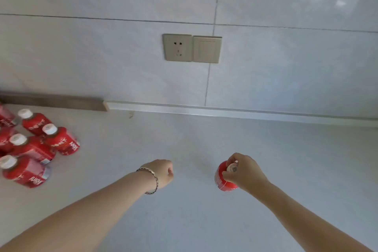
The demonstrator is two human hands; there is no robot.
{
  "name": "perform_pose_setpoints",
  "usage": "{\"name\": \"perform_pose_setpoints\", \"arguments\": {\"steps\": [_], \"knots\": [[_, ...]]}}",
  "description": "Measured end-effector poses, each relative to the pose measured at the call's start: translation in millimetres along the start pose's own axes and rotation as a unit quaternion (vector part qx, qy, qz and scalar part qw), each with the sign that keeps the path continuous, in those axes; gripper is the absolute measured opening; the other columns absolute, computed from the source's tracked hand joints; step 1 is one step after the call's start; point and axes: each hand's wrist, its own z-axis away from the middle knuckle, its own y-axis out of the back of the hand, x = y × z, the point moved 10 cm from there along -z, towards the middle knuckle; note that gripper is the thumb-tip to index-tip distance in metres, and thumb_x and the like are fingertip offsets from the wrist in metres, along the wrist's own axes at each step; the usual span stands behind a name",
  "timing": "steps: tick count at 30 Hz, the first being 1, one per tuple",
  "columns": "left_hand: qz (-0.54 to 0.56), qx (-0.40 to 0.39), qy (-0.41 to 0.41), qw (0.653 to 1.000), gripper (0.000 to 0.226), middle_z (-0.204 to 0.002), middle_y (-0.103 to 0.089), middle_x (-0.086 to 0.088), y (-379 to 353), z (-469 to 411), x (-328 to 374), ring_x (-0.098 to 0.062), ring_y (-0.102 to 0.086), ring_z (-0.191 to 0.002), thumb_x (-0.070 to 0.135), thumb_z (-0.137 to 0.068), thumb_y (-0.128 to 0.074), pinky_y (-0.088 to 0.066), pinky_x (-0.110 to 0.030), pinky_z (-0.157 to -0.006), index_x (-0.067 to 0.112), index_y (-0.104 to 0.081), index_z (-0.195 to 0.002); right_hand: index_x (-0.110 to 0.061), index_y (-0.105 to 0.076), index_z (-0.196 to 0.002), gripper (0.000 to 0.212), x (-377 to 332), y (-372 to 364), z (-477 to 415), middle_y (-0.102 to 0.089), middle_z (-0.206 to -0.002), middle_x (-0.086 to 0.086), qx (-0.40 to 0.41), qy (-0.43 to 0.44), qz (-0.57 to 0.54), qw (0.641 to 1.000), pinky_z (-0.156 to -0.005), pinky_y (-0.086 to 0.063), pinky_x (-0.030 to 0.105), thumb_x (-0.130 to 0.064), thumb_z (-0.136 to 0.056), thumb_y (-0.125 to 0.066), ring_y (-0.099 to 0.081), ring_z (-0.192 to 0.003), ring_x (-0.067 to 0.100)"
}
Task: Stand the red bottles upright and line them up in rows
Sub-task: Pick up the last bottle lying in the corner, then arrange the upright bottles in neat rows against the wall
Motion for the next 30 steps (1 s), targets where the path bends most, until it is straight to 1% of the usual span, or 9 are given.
{"name": "perform_pose_setpoints", "arguments": {"steps": [4, 7, 9, 13, 15, 20, 23, 26, 30], "knots": [[0.037, 0.029, 0.065, 0.997, 0.010, -0.100, -0.054, 0.003, 23, 44, -132, -0.022, -0.059, -0.106, 0.024, -0.090, -0.039, -0.046, -0.033, -0.090, 0.024, -0.049, -0.088, -0.018, -0.057, -0.091, 0.021, -108, -82, 10, -0.057, -0.096, 0.001, -0.052, 0.044, -0.002, 0.998, -0.053, -0.044, 0.022, -0.015, -0.072, -0.068, -0.055, -0.082, 0.019], [0.053, 0.051, 0.095, 0.993, 0.019, -0.113, -0.061, -0.001, 41, 80, -228, -0.022, -0.059, -0.106, 0.024, -0.091, -0.041, -0.048, -0.034, -0.092, 0.019, -0.057, -0.100, -0.015, -0.060, -0.098, 0.024, -177, -142, 20, -0.055, -0.095, 0.001, -0.069, 0.056, 0.002, 0.996, -0.051, -0.043, 0.020, -0.016, -0.075, -0.065, -0.054, -0.083, 0.019], [0.050, 0.056, 0.101, 0.992, 0.024, -0.116, -0.062, -0.003, 51, 100, -289, -0.022, -0.058, -0.102, 0.023, -0.092, -0.042, -0.046, -0.033, -0.091, 0.016, -0.058, -0.107, -0.013, -0.061, -0.103, 0.026, -214, -178, 24, -0.054, -0.096, 0.001, -0.068, 0.049, 0.010, 0.996, -0.053, -0.043, 0.022, -0.017, -0.077, -0.064, -0.053, -0.084, 0.019], [0.038, 0.057, 0.112, 0.991, 0.010, -0.107, -0.061, -0.005, 68, 132, -393, -0.022, -0.057, -0.098, 0.024, -0.092, -0.042, -0.045, -0.031, -0.086, 0.019, -0.051, -0.090, -0.009, -0.061, -0.110, 0.031, -276, -245, 26, -0.053, -0.095, 0.003, -0.082, 0.015, 0.018, 0.996, -0.061, -0.045, 0.025, -0.014, -0.079, -0.062, -0.052, -0.086, 0.022], [0.046, 0.063, 0.122, 0.989, 0.016, -0.106, -0.061, -0.004, 79, 143, -434, -0.019, -0.053, -0.091, 0.023, -0.093, -0.042, -0.045, -0.031, -0.084, 0.018, -0.056, -0.097, -0.007, -0.060, -0.112, 0.033, -304, -273, 21, -0.053, -0.096, 0.004, -0.084, 0.015, 0.022, 0.996, -0.066, -0.046, 0.029, -0.014, -0.080, -0.061, -0.052, -0.088, 0.023], [0.077, 0.083, 0.135, 0.984, 0.010, -0.091, -0.056, 0.001, 105, 145, -503, -0.022, -0.059, -0.093, 0.022, -0.092, -0.042, -0.049, -0.035, -0.085, 0.022, -0.050, -0.085, -0.009, -0.059, -0.110, 0.032, -369, -327, 7, -0.060, -0.109, 0.012, -0.075, 0.059, 0.011, 0.995, -0.060, -0.046, 0.027, -0.018, -0.079, -0.062, -0.055, -0.084, 0.023], [0.098, 0.092, 0.148, 0.980, 0.010, -0.090, -0.055, -0.001, 115, 144, -523, -0.021, -0.055, -0.089, 0.022, -0.093, -0.042, -0.044, -0.031, -0.079, 0.021, -0.049, -0.086, -0.011, -0.059, -0.105, 0.027, -398, -352, -4, -0.059, -0.106, 0.011, -0.083, 0.094, 0.033, 0.992, -0.068, -0.051, 0.032, -0.022, -0.080, -0.061, -0.060, -0.086, 0.025], [0.114, 0.102, 0.163, 0.975, 0.011, -0.099, -0.060, -0.008, 123, 141, -541, -0.026, -0.060, -0.096, 0.022, -0.093, -0.042, -0.047, -0.034, -0.082, 0.019, -0.049, -0.085, -0.018, -0.060, -0.104, 0.024, -418, -370, -14, -0.052, -0.106, 0.005, -0.118, 0.129, 0.084, 0.981, -0.080, -0.052, 0.031, -0.026, -0.082, -0.061, -0.055, -0.090, 0.021], [0.148, 0.128, 0.152, 0.969, 0.015, -0.099, -0.066, -0.009, 149, 129, -552, -0.024, -0.062, -0.096, 0.020, -0.092, -0.046, -0.050, -0.034, -0.083, 0.013, -0.059, -0.090, -0.023, -0.061, -0.098, 0.022, -438, -374, -18, -0.060, -0.109, 0.002, -0.145, 0.174, 0.170, 0.959, -0.079, -0.055, 0.030, -0.036, -0.080, -0.059, -0.061, -0.088, 0.019]]}}
